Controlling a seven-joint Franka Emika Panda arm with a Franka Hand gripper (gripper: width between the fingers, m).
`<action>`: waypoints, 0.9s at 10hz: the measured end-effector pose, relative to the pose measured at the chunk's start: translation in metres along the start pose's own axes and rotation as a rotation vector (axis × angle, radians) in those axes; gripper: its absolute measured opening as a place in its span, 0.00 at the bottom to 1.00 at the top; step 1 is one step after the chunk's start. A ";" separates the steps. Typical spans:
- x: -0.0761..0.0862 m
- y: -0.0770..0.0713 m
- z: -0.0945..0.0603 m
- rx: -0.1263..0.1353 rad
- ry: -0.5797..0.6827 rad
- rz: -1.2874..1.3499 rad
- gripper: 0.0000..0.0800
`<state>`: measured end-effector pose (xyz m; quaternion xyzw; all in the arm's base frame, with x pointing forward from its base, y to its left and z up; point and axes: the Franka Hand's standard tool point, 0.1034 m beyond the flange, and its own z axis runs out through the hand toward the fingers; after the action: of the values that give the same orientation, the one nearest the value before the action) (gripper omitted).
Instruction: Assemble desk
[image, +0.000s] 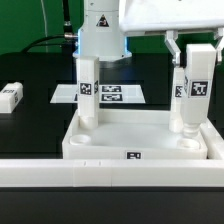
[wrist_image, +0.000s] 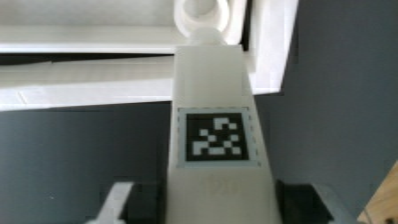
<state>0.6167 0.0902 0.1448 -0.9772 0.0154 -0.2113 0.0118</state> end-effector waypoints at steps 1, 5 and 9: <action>-0.002 0.002 0.001 -0.002 -0.002 -0.003 0.36; -0.002 0.002 0.001 -0.002 -0.003 -0.004 0.36; -0.012 -0.002 0.006 -0.004 -0.020 -0.053 0.36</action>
Offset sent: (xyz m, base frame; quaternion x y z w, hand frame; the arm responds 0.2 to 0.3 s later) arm 0.0000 0.0000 0.0000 0.0000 0.0000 0.0000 1.0000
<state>0.6080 0.0924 0.1341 -0.9794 -0.0104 -0.2018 0.0045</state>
